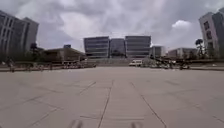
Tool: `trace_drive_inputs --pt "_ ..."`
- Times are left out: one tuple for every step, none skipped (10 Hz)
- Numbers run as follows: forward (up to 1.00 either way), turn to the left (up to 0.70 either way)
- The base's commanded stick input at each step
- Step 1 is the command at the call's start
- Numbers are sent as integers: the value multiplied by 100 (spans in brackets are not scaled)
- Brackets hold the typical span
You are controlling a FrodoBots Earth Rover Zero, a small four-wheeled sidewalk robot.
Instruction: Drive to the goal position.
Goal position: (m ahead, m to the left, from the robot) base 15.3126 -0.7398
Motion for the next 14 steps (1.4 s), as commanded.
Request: trace_drive_inputs --pt "85 -2" --pt "85 -2" --pt "85 -2" --pt "85 -2" --pt "85 -2" --pt "85 -2" --pt "85 -2" --pt "85 -2" --pt "85 -2" --pt "85 -2" --pt "85 -2" --pt "85 -2" --pt "85 -2" --pt "85 -2"
